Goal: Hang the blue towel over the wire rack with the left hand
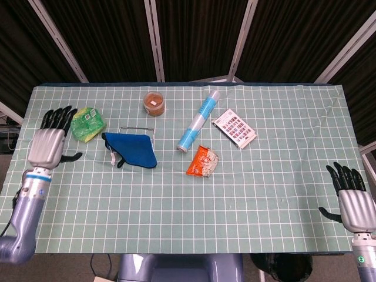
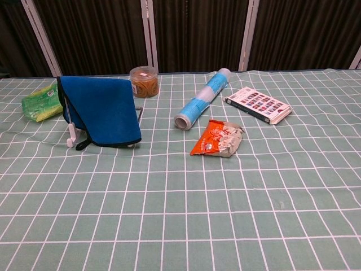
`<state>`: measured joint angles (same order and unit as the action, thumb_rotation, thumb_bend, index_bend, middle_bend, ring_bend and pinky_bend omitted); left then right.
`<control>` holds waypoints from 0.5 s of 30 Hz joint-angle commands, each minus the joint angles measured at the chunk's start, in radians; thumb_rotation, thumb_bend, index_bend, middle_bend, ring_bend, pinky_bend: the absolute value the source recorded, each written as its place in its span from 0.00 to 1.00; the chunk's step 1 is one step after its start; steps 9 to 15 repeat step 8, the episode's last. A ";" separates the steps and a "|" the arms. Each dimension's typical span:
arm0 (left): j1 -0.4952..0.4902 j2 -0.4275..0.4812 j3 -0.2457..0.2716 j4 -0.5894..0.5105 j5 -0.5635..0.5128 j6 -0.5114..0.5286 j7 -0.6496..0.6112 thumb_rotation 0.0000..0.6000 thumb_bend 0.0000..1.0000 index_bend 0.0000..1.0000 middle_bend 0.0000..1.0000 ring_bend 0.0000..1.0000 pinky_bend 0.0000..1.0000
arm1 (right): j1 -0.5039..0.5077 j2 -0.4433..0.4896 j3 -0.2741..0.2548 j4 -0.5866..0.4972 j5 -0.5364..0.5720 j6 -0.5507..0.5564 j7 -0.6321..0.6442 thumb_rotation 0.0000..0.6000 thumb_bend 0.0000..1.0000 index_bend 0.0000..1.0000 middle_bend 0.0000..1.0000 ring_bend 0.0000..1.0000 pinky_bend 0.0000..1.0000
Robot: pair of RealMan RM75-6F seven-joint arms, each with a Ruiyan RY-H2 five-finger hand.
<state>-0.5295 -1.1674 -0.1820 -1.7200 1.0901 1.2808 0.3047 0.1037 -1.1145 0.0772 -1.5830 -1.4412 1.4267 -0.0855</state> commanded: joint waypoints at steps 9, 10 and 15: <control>0.262 0.026 0.173 -0.117 0.150 0.281 0.024 1.00 0.00 0.00 0.00 0.00 0.00 | -0.011 0.024 -0.015 -0.020 -0.052 0.034 0.038 1.00 0.00 0.00 0.00 0.00 0.00; 0.262 0.026 0.173 -0.117 0.150 0.281 0.024 1.00 0.00 0.00 0.00 0.00 0.00 | -0.011 0.024 -0.015 -0.020 -0.052 0.034 0.038 1.00 0.00 0.00 0.00 0.00 0.00; 0.262 0.026 0.173 -0.117 0.150 0.281 0.024 1.00 0.00 0.00 0.00 0.00 0.00 | -0.011 0.024 -0.015 -0.020 -0.052 0.034 0.038 1.00 0.00 0.00 0.00 0.00 0.00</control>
